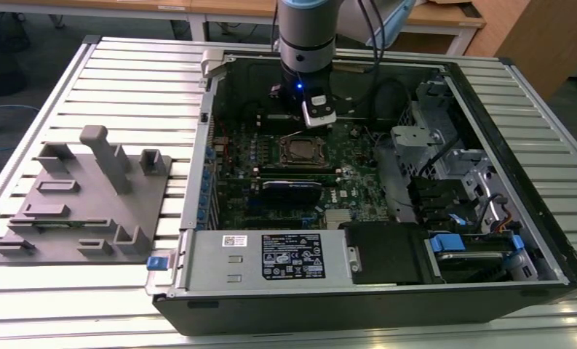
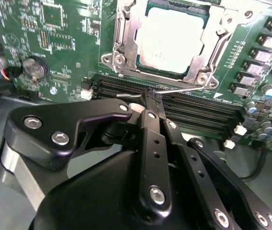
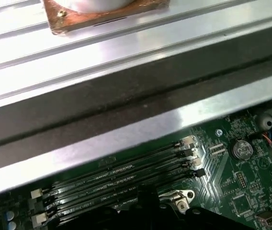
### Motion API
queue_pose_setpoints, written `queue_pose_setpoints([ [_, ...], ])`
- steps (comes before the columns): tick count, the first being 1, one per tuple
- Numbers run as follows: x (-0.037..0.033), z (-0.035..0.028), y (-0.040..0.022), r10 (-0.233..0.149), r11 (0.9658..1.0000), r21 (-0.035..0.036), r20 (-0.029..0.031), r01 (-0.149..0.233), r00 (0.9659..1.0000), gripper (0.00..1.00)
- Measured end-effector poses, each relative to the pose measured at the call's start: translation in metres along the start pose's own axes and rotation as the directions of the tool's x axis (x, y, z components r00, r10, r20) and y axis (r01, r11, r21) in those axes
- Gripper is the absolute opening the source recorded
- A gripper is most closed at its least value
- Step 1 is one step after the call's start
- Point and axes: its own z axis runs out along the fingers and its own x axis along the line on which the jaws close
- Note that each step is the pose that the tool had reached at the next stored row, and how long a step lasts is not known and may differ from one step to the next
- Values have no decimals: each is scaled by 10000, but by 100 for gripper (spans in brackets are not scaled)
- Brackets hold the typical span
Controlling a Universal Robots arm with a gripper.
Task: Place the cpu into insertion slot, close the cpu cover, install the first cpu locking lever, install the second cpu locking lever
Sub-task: 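Install the first cpu locking lever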
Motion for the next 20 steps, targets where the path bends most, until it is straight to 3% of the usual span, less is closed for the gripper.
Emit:
queue_pose_setpoints([
  [4, 1, 10, -2, 500, 9987, 18, 115, -500, 9987, 11],
  [13, 11, 25, 22, 603, 9982, 22, 139, -603, 9981, 11],
  [20, 14, 54, 21, 756, 9971, 3, 215, -756, 9969, 11],
])
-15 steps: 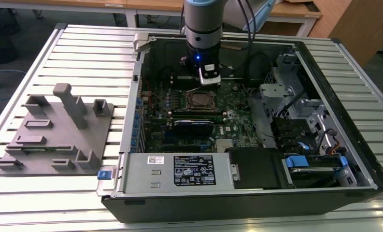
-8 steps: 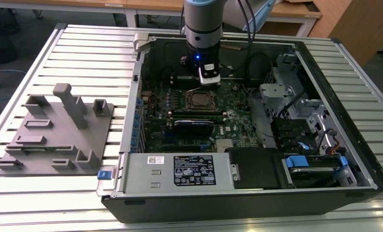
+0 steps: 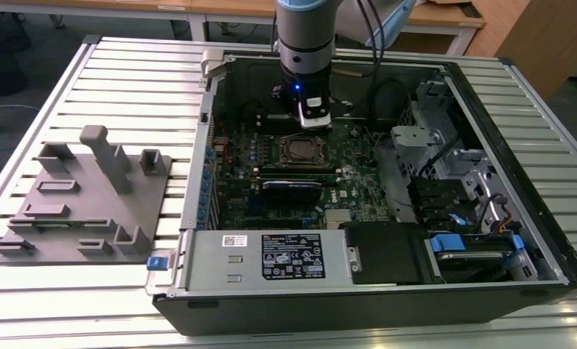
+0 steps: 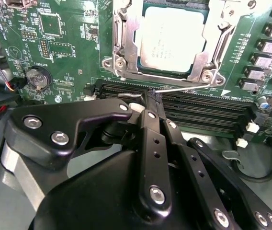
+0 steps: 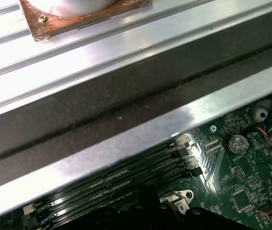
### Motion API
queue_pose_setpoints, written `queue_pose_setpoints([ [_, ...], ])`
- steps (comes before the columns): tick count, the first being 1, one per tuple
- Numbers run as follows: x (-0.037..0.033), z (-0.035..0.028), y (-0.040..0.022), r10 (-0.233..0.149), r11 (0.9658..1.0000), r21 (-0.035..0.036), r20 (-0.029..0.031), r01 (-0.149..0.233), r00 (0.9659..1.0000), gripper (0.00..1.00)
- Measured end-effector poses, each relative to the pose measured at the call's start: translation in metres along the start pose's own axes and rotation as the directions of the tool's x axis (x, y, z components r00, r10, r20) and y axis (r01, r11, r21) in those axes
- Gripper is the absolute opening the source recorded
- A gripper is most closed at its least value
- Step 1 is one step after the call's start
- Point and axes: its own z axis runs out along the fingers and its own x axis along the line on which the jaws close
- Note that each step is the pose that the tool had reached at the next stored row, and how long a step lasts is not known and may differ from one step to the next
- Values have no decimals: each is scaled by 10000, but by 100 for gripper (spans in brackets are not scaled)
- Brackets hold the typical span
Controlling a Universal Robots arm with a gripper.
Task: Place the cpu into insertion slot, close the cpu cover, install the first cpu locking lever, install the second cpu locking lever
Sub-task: 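Install the first cpu locking lever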
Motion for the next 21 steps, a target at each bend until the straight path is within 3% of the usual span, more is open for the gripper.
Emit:
queue_pose_setpoints([
  [8, 1, 22, -5, 57, 10000, -24, 58, -56, 10000, 11],
  [21, 2, 34, -6, 65, 10000, -27, 62, -65, 10000, 11],
])
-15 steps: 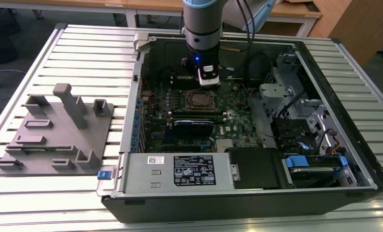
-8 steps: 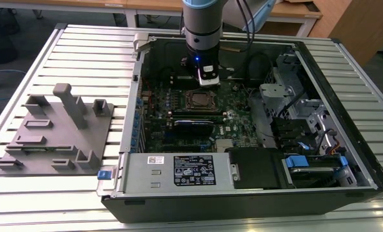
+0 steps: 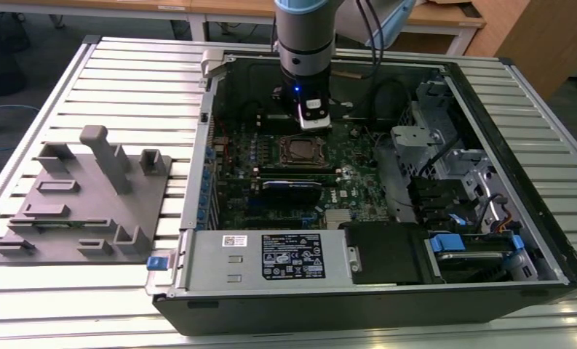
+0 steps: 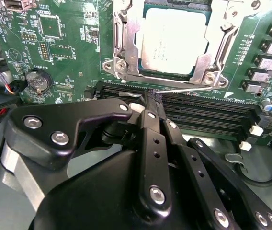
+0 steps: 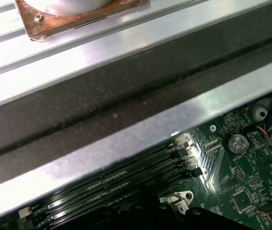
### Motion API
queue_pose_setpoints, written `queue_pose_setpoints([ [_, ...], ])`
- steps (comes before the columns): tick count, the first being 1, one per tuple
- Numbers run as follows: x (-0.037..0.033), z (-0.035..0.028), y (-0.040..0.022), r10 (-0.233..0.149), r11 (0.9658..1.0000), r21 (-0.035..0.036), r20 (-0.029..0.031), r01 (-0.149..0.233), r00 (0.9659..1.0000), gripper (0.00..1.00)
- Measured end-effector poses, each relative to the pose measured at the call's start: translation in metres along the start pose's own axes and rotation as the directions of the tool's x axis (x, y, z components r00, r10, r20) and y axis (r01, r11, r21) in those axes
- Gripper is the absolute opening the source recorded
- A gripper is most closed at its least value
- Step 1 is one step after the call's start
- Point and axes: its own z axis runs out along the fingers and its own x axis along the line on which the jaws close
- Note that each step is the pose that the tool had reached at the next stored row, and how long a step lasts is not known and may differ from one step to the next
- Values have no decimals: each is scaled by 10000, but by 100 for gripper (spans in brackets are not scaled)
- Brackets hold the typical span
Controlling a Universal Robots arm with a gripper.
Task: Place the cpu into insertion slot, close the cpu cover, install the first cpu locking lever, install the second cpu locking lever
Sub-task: 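Install the first cpu locking lever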
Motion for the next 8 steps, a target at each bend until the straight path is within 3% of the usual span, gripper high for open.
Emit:
queue_pose_setpoints([
  [8, 2, 17, 0, -3, 10000, -5, 15, 3, 10000, 11],
])
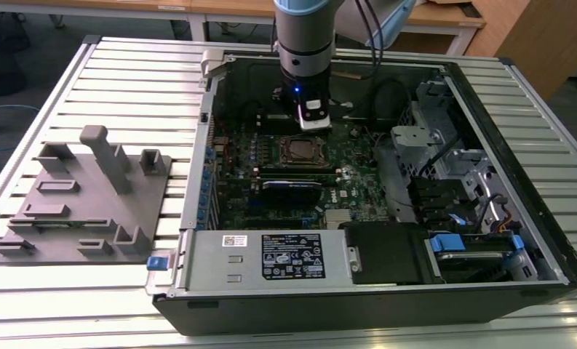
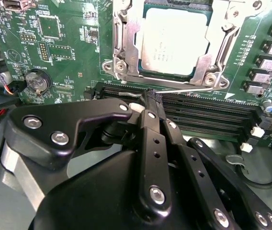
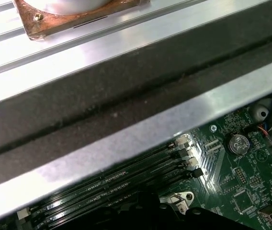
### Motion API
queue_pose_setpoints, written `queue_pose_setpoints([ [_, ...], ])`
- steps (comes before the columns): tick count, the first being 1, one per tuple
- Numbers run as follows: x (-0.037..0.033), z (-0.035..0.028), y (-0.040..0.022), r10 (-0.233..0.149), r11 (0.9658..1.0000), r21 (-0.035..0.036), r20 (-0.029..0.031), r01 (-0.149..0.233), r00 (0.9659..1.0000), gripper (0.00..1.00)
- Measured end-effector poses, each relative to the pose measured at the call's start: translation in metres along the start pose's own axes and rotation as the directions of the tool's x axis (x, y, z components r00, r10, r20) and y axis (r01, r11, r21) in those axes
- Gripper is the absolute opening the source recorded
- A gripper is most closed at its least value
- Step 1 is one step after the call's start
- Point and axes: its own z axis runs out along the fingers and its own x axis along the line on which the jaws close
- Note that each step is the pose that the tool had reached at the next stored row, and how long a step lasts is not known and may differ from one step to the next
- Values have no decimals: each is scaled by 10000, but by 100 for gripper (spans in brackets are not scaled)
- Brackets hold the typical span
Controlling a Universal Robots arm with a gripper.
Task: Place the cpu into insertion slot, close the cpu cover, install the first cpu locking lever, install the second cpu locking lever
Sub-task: 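Install the first cpu locking lever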
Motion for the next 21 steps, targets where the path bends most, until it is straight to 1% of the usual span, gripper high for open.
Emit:
queue_pose_setpoints([
  [7, -12, 10, 21, 15, 10000, 3, 7, -15, 10000, 11],
  [9, -12, 16, 21, 9, 10000, -10, 36, -9, 10000, 11],
  [11, -12, 22, 20, -3, 10000, -34, 85, 3, 10000, 11],
  [16, -12, 24, 19, -3, 10000, -38, 93, 3, 10000, 11],
  [17, -11, 25, 19, -6, 10000, -47, 112, 6, 9999, 11],
  [18, -9, 26, 18, -17, 10000, -79, 174, 19, 9998, 11],
  [19, -8, 26, 17, -34, 9999, -117, 253, 37, 9997, 11],
  [20, -7, 26, 17, -46, 9999, -145, 312, 50, 9995, 11],
  [21, -7, 27, 17, -52, 9999, -161, 341, 57, 9994, 11],
])
